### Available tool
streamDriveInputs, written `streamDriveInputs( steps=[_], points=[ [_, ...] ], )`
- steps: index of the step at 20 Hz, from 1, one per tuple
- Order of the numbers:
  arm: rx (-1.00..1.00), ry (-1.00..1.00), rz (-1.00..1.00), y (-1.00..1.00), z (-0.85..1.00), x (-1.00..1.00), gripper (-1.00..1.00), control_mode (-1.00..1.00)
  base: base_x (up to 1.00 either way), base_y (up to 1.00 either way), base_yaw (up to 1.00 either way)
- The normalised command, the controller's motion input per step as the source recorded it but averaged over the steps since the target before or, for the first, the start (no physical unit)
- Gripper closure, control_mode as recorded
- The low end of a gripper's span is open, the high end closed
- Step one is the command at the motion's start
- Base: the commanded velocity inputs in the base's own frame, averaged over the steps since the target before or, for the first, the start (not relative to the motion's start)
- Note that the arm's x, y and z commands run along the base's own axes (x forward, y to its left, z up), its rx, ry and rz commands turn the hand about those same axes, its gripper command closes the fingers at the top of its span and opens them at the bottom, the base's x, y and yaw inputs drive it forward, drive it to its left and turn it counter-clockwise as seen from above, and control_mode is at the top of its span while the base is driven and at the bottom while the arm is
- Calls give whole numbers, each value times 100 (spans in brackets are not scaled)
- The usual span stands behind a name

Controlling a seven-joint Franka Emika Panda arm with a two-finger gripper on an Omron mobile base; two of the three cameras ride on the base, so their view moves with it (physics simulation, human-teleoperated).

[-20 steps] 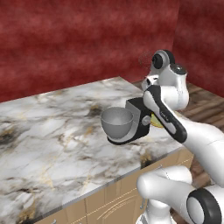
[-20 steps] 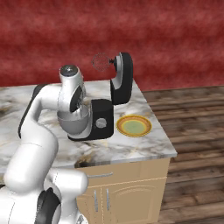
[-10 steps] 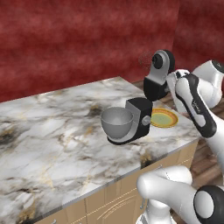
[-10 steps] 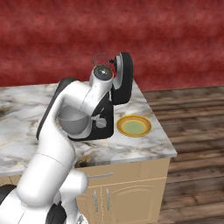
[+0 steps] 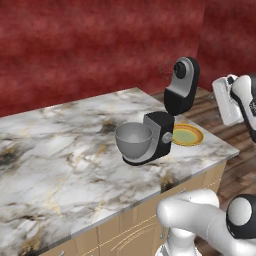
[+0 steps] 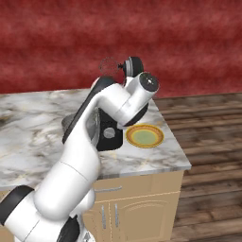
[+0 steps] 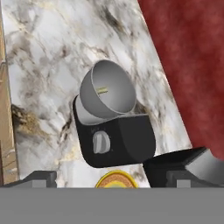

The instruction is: Add butter and sugar cubes to the stand mixer bowl and then turn on the stand mixer to begin making frosting.

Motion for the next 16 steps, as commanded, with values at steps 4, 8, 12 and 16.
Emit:
streamDriveInputs(
  steps=[4,8,12,16],
  points=[
    [6,-10,4,-33,-14,1,-100,-100,0,0,0],
    [4,-14,4,-23,-23,6,-100,-100,0,0,0],
    [1,-9,12,-16,-24,11,-100,-100,0,0,0],
    [0,-3,16,-7,-9,20,-100,-100,0,0,0]
  ],
)
